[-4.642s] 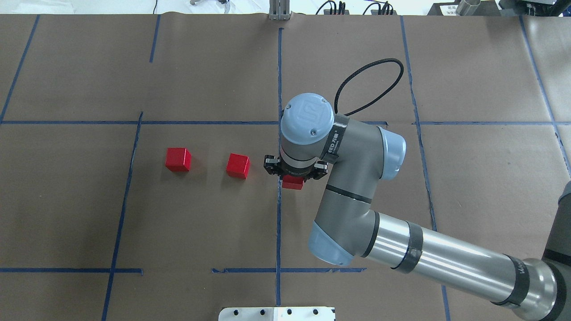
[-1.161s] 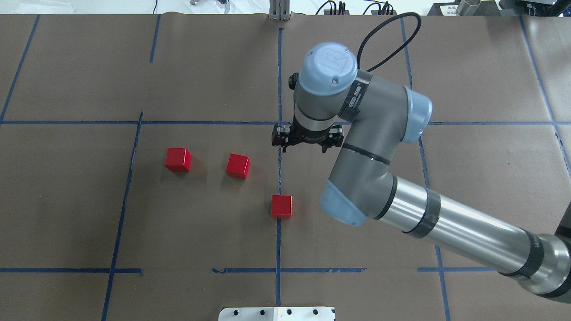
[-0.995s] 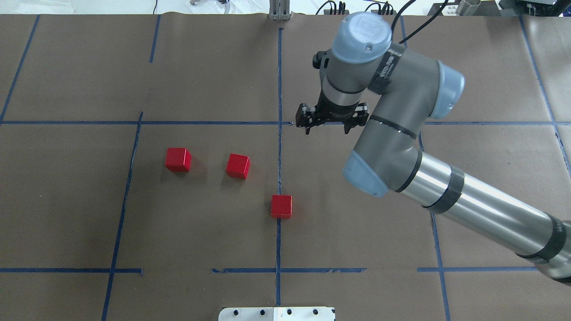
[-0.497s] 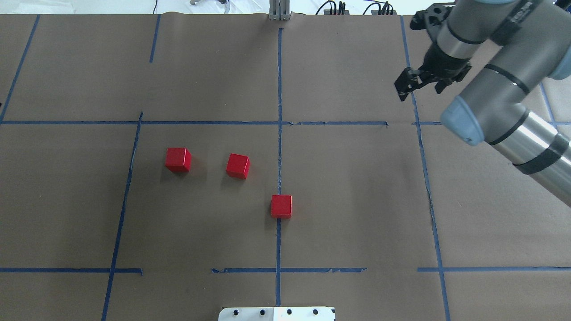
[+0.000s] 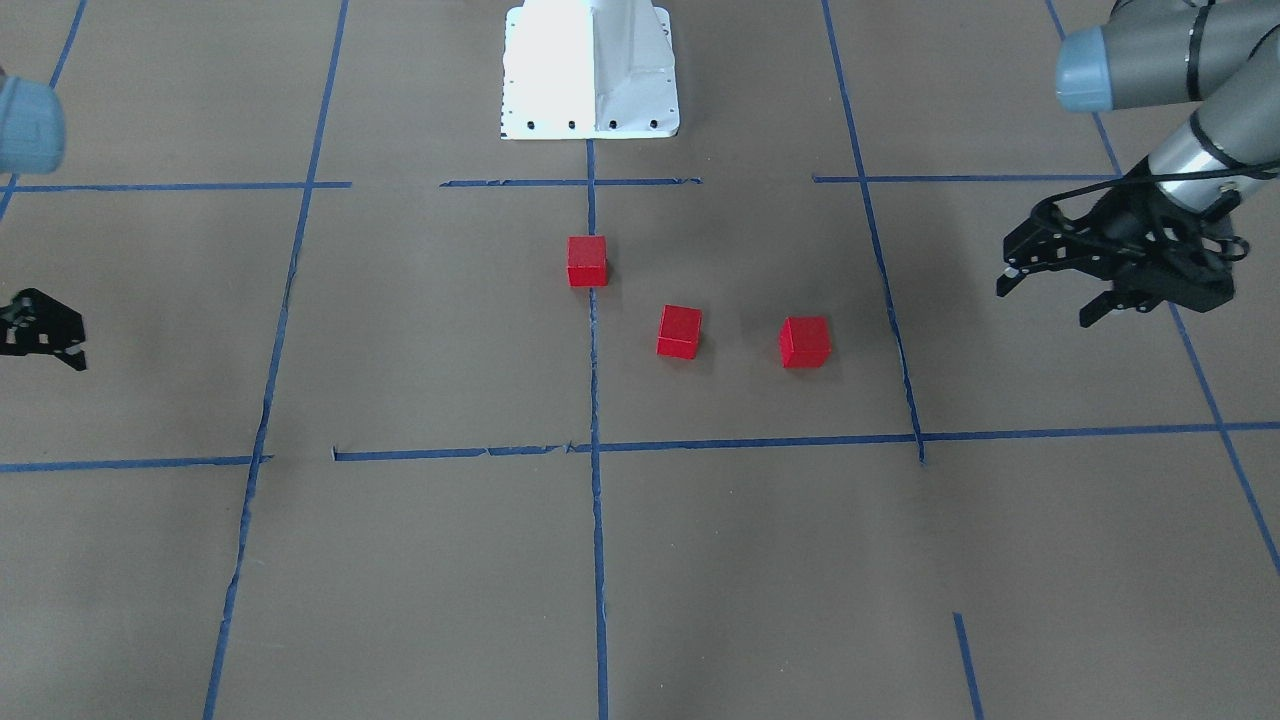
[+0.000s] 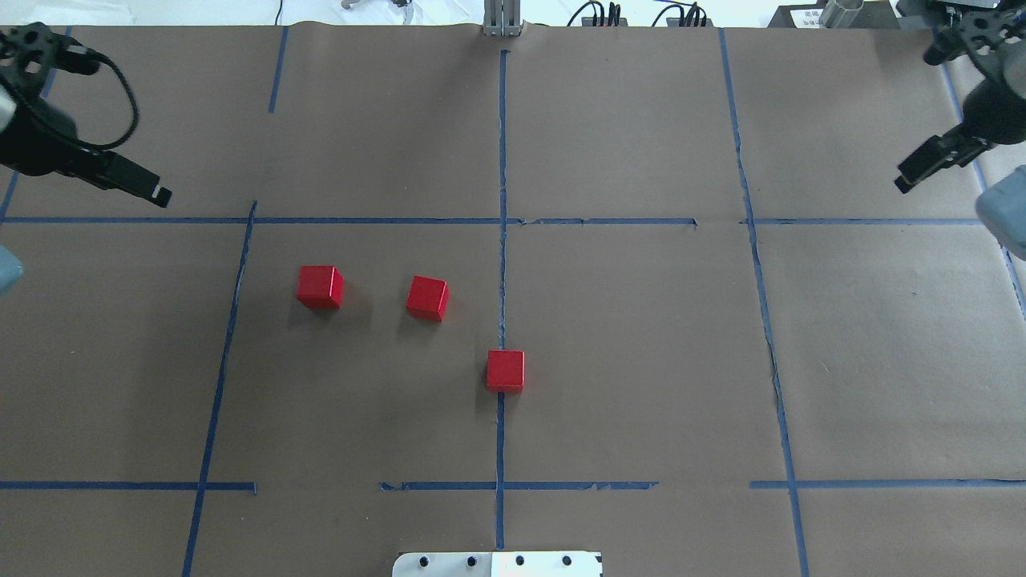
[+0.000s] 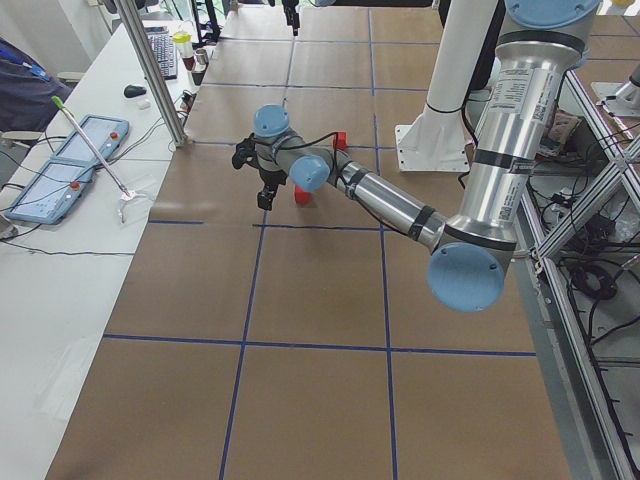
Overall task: Form red blocks into L shape at center
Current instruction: 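Reach the left gripper to the red cube nearer center and grasp it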
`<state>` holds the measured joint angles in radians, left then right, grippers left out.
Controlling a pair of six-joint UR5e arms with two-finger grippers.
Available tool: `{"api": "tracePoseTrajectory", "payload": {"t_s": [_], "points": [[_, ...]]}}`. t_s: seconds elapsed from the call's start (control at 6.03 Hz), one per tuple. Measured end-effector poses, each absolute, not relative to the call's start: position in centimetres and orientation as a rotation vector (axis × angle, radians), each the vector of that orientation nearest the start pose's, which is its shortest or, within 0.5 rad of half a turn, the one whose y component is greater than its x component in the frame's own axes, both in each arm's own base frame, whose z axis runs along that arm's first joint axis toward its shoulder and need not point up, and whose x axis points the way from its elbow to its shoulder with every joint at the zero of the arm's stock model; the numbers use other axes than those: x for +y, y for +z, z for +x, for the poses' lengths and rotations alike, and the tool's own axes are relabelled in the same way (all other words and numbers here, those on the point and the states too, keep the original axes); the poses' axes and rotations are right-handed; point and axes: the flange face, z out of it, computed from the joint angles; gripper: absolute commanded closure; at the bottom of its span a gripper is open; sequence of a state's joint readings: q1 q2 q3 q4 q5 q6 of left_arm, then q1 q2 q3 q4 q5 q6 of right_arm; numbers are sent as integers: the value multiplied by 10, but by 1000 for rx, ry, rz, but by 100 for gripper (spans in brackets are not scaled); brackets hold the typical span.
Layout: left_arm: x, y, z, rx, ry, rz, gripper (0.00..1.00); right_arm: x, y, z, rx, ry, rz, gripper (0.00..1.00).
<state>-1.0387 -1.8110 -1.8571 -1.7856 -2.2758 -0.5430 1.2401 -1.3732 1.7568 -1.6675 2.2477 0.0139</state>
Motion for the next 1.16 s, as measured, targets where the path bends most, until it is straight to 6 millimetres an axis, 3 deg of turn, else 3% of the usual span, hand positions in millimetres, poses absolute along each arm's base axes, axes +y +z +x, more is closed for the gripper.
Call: {"api": "tracePoseTrajectory", "payload": {"t_s": [0.33,0.5,0.66,0.83,1.16], "points": [[-497,314,328,954,211,225,0,-497,555,-26,-694,-437,148,1],[-482,289,372,949,187,201,0,-467,586,4,-702,-416,125,1],[-471,266,409,933,174,190,0,-444,605,23,-723,-393,110,1],[-463,251,439,915,170,187,0,-434,611,32,-734,-377,106,1],[-456,241,499,867,154,190,0,-430,615,36,-739,-369,104,1]]}}
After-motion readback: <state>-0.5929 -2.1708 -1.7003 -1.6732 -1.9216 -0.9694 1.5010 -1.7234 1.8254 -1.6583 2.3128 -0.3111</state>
